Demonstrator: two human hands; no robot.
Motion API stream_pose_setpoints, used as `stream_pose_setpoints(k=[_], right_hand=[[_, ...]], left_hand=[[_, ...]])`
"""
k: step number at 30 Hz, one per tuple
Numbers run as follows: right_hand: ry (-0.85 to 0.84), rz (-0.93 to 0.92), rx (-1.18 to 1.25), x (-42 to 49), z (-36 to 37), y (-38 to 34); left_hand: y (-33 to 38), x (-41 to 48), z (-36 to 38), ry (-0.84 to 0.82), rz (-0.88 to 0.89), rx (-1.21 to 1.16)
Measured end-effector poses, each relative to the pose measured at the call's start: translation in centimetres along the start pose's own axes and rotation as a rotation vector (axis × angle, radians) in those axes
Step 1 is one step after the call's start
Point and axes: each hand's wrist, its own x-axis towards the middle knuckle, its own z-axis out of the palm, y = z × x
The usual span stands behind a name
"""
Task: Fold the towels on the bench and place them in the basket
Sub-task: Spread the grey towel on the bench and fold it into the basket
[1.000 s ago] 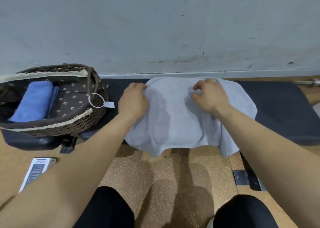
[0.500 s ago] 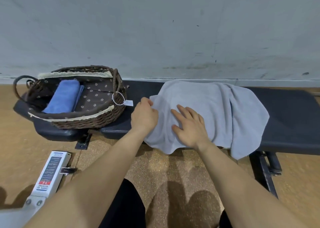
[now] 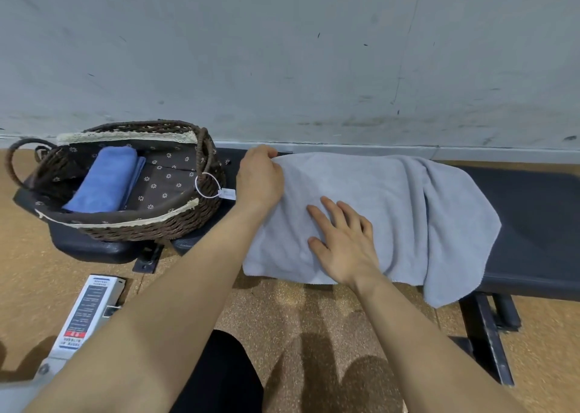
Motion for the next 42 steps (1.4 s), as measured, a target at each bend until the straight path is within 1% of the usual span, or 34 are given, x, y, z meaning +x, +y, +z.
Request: stream_pose_setpoints(k=[2,4,6,8,10,12,13,14,17,21,23,25,30,33,35,37,39,42], right_hand=[[0.002,-0.004,0.012,0.0,-0.1,0.0],[0.002,-0.002,0.034,0.1,-0.2,0.0],[-0.003,0.005,0.065,0.1,-0.3,0.0],[-0.017,0.015,0.110,0.2,-0.6,0.0],[-0.028,0.048,0.190,0.4,-1.1,0.0],[-0.015,0.099,0.282,1.0,-2.1,-0.2],[-0.001,0.100,0.287,1.6,-2.6,-0.4],[0.007,0.073,0.254,2.4,-3.1,-0.5],[-0.011,-0.096,0.103,5.3,-4.2,-1.3],[-0.155,-0.264,-0.045,9.7,-4.0,-3.3],[-0.214,-0.275,-0.092,11.4,-3.6,-4.2],[-0.248,-0.236,-0.098,12.6,-3.0,-4.4],[-0.205,-0.182,-0.122,14.2,-1.6,-4.0],[-0.193,-0.205,-0.050,13.7,-2.3,-3.9],[-0.111,-0.196,0.020,12.6,-3.0,-3.1],[-0.008,-0.164,0.100,10.6,-3.9,-1.6],[0.061,-0.110,0.134,8.1,-4.9,0.5],[0.125,0.019,0.121,4.0,-6.4,4.8]], left_hand=[[-0.5,0.5,0.2,-0.097,0.034,0.151],[-1.0,0.0,0.9,-0.215,0.077,0.355],[-1.5,-1.7,1.9,-0.275,0.102,0.453],[-1.5,-4.4,2.5,-0.259,0.121,0.452],[-2.0,-7.3,2.7,-0.203,0.153,0.405],[-3.1,-9.9,2.4,-0.196,0.147,0.345],[-3.8,-10.8,2.2,-0.205,0.149,0.341],[-4.6,-11.2,2.0,-0.217,0.161,0.364],[-6.4,-11.0,1.5,-0.262,0.211,0.479],[-8.0,-9.4,0.2,-0.337,0.267,0.597],[-8.7,-9.1,-0.5,-0.363,0.288,0.610],[-9.3,-8.8,-1.0,-0.357,0.291,0.615],[-9.4,-8.2,-1.3,-0.339,0.232,0.640],[-8.5,-8.1,-1.2,-0.348,0.182,0.652],[-7.5,-8.0,-1.2,-0.349,0.157,0.620],[-6.0,-7.9,-0.9,-0.328,0.191,0.563],[-4.1,-8.1,0.2,-0.325,0.258,0.508],[-0.3,-8.9,2.9,-0.389,0.320,0.426]])
